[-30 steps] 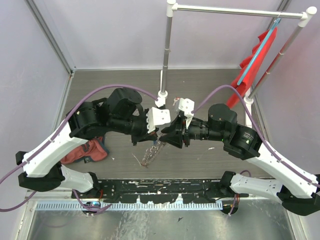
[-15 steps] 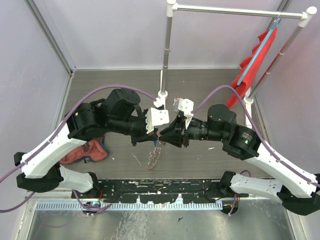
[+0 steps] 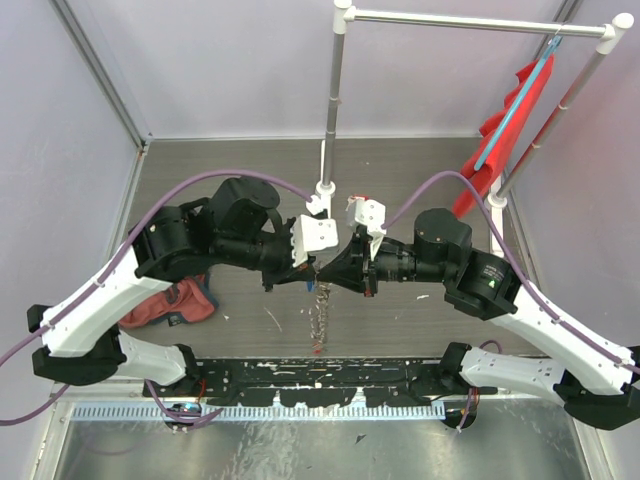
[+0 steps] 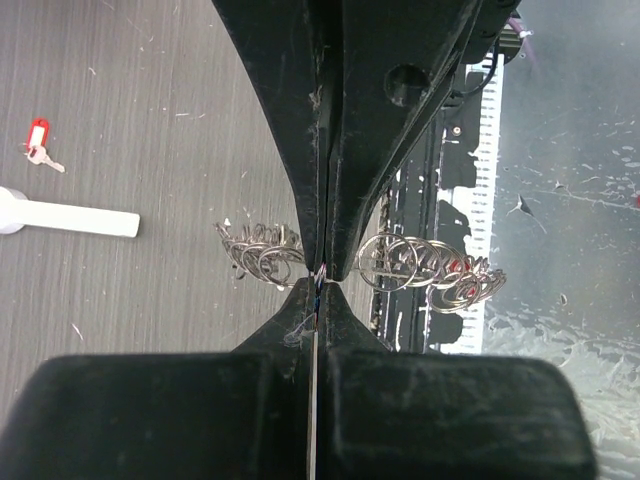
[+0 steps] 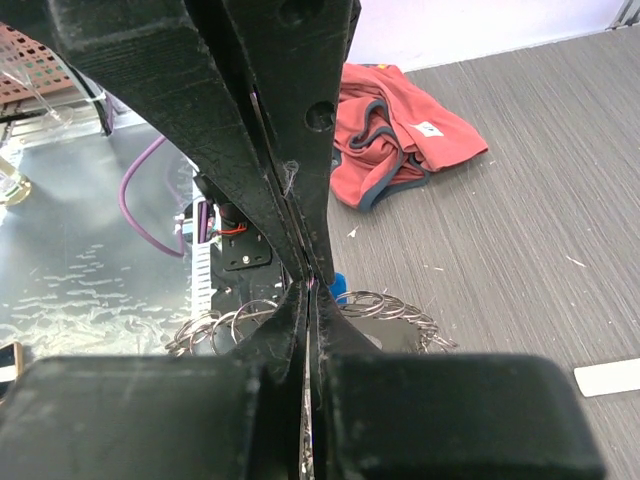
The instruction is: Put the keys on the keyring
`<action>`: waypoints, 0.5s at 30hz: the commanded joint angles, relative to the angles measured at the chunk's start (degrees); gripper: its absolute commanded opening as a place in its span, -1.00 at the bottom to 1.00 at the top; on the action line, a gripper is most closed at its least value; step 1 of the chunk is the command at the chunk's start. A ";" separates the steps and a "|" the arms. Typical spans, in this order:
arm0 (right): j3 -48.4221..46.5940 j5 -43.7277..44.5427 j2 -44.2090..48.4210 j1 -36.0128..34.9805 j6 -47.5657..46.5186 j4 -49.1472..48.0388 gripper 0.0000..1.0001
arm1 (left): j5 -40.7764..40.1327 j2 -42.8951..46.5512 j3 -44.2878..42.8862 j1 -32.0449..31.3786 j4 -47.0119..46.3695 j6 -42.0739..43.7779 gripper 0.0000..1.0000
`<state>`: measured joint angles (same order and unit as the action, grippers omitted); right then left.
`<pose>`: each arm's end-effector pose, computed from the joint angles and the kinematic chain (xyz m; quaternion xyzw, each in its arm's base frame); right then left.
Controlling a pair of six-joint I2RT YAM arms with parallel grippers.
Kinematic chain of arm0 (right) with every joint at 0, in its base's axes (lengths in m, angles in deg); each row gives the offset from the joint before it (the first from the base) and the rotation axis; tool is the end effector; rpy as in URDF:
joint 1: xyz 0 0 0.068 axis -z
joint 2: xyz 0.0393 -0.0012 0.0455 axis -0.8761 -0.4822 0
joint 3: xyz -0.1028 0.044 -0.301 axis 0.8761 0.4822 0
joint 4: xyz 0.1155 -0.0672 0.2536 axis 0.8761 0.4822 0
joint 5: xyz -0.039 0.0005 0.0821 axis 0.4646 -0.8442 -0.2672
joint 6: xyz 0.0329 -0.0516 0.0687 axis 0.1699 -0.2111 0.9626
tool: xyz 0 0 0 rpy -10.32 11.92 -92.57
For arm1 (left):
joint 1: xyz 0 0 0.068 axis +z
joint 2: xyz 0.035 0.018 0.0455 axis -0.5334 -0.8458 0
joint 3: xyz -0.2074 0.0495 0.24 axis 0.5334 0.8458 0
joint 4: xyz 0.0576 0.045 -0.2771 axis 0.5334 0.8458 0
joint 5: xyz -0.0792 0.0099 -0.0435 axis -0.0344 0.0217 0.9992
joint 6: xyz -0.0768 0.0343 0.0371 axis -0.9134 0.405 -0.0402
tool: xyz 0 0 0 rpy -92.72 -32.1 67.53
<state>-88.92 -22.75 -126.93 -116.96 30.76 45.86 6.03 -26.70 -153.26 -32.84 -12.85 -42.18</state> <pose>0.0974 0.2063 0.4699 -0.4735 0.5910 0.4440 0.4790 0.0979 -0.2592 0.5082 0.6180 0.6466 -0.2839 0.3455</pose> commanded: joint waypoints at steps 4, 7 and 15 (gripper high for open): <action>1.18 0.80 4.16 0.05 -1.04 -8.09 -0.98 | 1.59 6.21 4.44 -0.22 -10.27 -1.84 -0.69; 2.04 1.64 6.45 0.04 -1.83 -10.42 -0.98 | 1.25 10.04 8.82 -0.22 -17.44 -3.32 -0.45; 3.68 3.64 10.65 -0.02 -2.00 -16.65 -0.98 | 0.23 18.40 22.38 -0.27 -37.27 -9.40 -0.25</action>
<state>-85.05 -20.92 -118.47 -116.94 29.05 39.37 6.29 -10.37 -135.66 -32.91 -36.22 -47.30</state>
